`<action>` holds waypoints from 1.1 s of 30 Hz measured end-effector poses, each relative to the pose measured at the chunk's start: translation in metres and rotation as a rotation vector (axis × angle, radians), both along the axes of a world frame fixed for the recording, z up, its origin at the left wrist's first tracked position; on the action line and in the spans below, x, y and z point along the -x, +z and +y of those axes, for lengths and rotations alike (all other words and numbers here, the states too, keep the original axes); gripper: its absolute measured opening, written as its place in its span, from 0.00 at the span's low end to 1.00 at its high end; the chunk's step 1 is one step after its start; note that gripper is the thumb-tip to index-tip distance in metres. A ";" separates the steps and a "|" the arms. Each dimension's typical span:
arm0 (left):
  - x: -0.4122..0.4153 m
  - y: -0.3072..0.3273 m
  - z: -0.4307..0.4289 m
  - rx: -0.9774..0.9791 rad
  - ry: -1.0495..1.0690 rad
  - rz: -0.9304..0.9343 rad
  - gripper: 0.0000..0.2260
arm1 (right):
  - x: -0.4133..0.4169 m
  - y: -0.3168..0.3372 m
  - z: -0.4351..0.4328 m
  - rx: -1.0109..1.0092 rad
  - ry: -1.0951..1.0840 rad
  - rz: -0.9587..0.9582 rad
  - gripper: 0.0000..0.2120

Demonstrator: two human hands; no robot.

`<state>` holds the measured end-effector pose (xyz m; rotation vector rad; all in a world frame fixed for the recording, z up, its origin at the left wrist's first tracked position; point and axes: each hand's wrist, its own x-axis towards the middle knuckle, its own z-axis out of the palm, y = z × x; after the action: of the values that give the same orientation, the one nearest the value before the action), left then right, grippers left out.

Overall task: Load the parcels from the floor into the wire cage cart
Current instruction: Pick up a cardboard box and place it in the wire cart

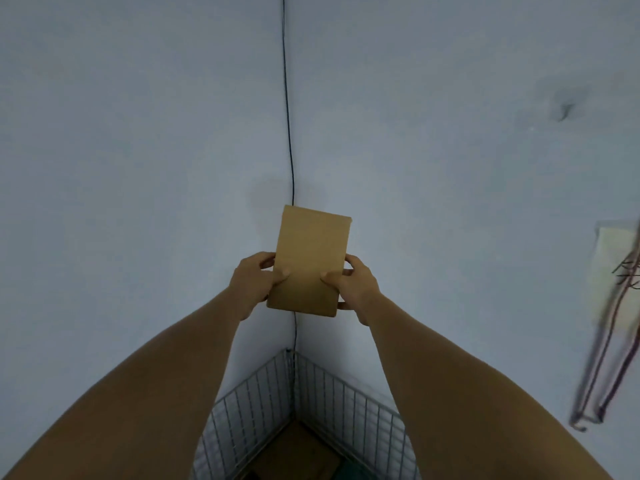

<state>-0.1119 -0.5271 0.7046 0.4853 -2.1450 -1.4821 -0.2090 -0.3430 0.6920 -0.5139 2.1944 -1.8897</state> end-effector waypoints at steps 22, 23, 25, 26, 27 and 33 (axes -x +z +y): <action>0.243 -0.514 -0.239 0.038 -0.394 -0.944 0.22 | 0.163 -0.543 -0.224 -0.286 -0.255 -0.776 0.28; 0.247 -0.546 -0.244 0.055 -0.401 -0.964 0.21 | 0.162 -0.569 -0.229 -0.313 -0.267 -0.786 0.25; 0.251 -0.604 -0.251 0.070 -0.388 -1.004 0.23 | 0.160 -0.622 -0.242 -0.357 -0.285 -0.805 0.30; 0.253 -0.631 -0.252 0.071 -0.379 -1.015 0.22 | 0.158 -0.645 -0.249 -0.359 -0.301 -0.815 0.30; 0.255 -0.655 -0.251 0.081 -0.370 -1.017 0.21 | 0.157 -0.668 -0.256 -0.356 -0.321 -0.825 0.31; 0.270 -0.765 -0.250 0.266 -0.406 -0.953 0.28 | 0.170 -0.766 -0.286 -0.387 -0.337 -0.862 0.35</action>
<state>-0.3823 -0.7774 -0.0601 0.8020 -3.2917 -1.2346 -0.3785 -0.6292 -0.0738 0.6559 1.9845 -1.3405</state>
